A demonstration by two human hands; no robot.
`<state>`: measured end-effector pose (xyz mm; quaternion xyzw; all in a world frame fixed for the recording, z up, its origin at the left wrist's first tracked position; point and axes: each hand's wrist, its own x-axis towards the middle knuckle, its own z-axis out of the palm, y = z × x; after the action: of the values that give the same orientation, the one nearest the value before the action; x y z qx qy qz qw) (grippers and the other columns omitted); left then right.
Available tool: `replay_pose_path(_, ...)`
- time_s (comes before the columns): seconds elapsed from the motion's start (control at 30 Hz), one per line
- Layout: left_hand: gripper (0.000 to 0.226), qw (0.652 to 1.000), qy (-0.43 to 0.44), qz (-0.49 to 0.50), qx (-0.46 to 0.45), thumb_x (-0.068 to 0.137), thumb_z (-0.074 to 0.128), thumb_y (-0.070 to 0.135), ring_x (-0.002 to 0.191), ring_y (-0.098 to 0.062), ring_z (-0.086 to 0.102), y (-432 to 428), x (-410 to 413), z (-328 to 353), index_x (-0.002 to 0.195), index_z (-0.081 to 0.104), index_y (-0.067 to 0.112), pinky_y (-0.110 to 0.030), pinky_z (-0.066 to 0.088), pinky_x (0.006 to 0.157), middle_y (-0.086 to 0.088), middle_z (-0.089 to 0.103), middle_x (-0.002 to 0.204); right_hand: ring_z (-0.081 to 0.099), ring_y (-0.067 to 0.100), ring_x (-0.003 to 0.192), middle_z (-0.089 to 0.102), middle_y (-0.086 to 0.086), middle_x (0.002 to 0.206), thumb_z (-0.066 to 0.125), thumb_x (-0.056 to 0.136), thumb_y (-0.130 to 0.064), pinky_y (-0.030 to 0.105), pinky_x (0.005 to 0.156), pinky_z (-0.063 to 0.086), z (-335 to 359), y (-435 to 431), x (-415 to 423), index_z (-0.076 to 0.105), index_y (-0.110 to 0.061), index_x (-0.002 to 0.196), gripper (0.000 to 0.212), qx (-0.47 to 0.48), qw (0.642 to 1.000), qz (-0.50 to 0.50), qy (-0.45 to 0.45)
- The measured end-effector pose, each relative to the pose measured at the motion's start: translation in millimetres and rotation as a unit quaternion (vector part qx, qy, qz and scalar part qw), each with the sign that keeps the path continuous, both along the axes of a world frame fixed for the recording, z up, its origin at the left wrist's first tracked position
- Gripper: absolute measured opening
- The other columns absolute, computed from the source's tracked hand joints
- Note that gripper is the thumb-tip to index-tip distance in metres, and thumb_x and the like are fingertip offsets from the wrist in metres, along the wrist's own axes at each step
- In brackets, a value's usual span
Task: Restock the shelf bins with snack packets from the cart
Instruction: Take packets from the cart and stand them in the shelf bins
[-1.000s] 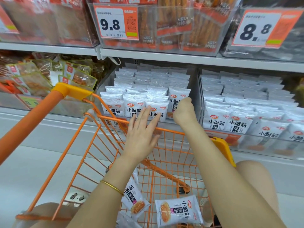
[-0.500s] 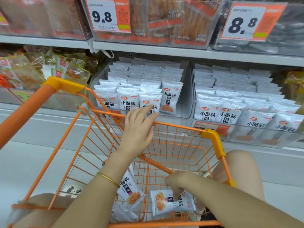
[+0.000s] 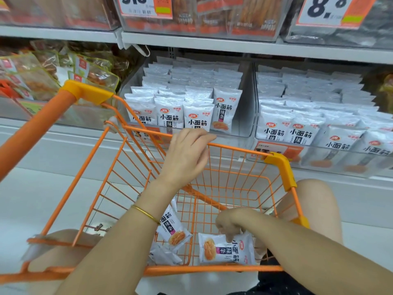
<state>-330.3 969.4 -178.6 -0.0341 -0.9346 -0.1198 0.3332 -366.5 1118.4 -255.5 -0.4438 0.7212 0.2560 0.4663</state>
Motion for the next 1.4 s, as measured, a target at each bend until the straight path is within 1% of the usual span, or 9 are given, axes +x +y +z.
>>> replay_pose_path(0.13, 0.022, 0.990, -0.117, -0.071, 0.043, 0.088, 0.050, 0.016, 0.084, -0.018, 0.058, 5, 2, 1, 0.100, 0.068, 0.015, -0.034, 0.049, 0.071, 0.003, 0.067, 0.088, 0.037, 0.015, 0.061, 0.039, -0.002, 0.074, 0.053, 0.093, -0.012, 0.023, 0.052, 0.031, 22, -8, -11, 0.038, -0.018, 0.070, 0.028, -0.065, 0.998, -0.018, 0.000)
replay_pose_path(0.2, 0.022, 0.965, -0.240, -0.078, 0.066, 0.089, 0.050, 0.018, 0.088, -0.015, 0.060, 8, 1, -4, 0.100, 0.069, 0.019, -0.034, 0.050, 0.073, 0.005, 0.069, 0.093, 0.042, 0.019, 0.071, 0.046, 0.002, 0.086, 0.050, 0.092, -0.008, 0.024, 0.053, 0.031, 44, -9, -20, 0.049, -0.014, 0.086, 0.008, -0.109, 0.993, -0.046, 0.014)
replay_pose_path(0.33, 0.027, 0.867, -0.456, -0.106, 0.169, 0.087, 0.062, 0.024, 0.103, -0.011, 0.057, 10, 1, -11, 0.112, 0.064, 0.018, -0.029, 0.046, 0.088, 0.004, 0.064, 0.111, 0.050, 0.017, 0.079, 0.053, 0.001, 0.093, 0.053, 0.091, -0.008, 0.023, 0.058, 0.039, 91, 6, -35, 0.063, -0.011, 0.112, 0.023, -0.223, 0.970, -0.099, 0.019)
replay_pose_path(0.53, 0.031, 0.828, -0.493, -0.138, 0.228, 0.080, 0.070, 0.030, 0.094, -0.021, 0.061, 17, 3, -8, 0.105, 0.062, 0.012, -0.045, 0.048, 0.085, -0.005, 0.065, 0.102, 0.059, 0.014, 0.077, 0.063, -0.003, 0.084, 0.066, 0.086, -0.016, 0.028, 0.070, 0.046, 118, 22, -44, 0.070, -0.019, 0.098, 0.013, -0.405, 0.898, -0.169, 0.035)
replay_pose_path(0.8, 0.008, 0.828, -0.313, -0.104, 0.453, 0.086, 0.064, 0.007, 0.075, -0.009, 0.062, 13, 3, 19, 0.094, 0.065, 0.006, -0.023, 0.049, 0.067, -0.003, 0.066, 0.086, 0.061, 0.007, 0.087, 0.061, -0.009, 0.097, 0.071, 0.081, -0.029, 0.025, 0.071, 0.053, 129, 33, -48, 0.056, -0.023, 0.105, 0.029, -0.622, 0.620, -0.478, -0.014)
replay_pose_path(1.0, 0.023, 0.838, -0.200, -0.080, 0.501, 0.087, 0.063, 0.013, 0.087, -0.009, 0.066, 16, 1, 24, 0.109, 0.063, 0.011, -0.024, 0.052, 0.076, 0.000, 0.070, 0.099, 0.055, 0.009, 0.050, 0.064, 0.002, 0.077, 0.074, 0.079, -0.015, 0.015, 0.040, 0.040, 147, 21, -52, 0.054, -0.011, 0.100, 0.028, -0.617, 0.618, -0.487, -0.001)
replay_pose_path(1.13, 0.041, 0.929, -0.080, 0.032, 0.361, 0.087, 0.062, 0.025, 0.115, -0.005, 0.046, 10, -1, 20, 0.127, 0.050, 0.024, -0.020, 0.037, 0.095, 0.011, 0.052, 0.122, 0.062, 0.012, 0.065, 0.059, 0.001, 0.080, 0.069, 0.082, -0.015, 0.026, 0.052, 0.048, 185, 4, -75, 0.048, -0.015, 0.094, 0.025, -0.688, 0.563, -0.443, 0.117)
replay_pose_path(1.27, 0.038, 0.965, -0.083, 0.079, 0.235, 0.089, 0.060, 0.026, 0.122, -0.014, 0.037, 0, -3, 11, 0.125, 0.053, 0.020, -0.022, 0.024, 0.099, 0.003, 0.049, 0.126, 0.064, 0.032, 0.083, 0.061, 0.011, 0.097, 0.063, 0.087, -0.018, 0.043, 0.073, 0.054, 199, -23, -108, 0.051, -0.012, 0.102, 0.021, -0.617, 0.639, -0.377, 0.265)
replay_pose_path(1.4, 0.039, 0.972, -0.110, 0.082, 0.191, 0.088, 0.062, 0.023, 0.123, -0.016, 0.033, -1, -3, 5, 0.125, 0.055, 0.019, -0.018, 0.016, 0.099, 0.002, 0.048, 0.128, 0.055, 0.028, 0.070, 0.047, 0.009, 0.069, 0.059, 0.085, 0.001, 0.030, 0.057, 0.040, 178, -56, -124, 0.044, -0.006, 0.068, 0.024, -0.483, 0.737, -0.352, 0.315)
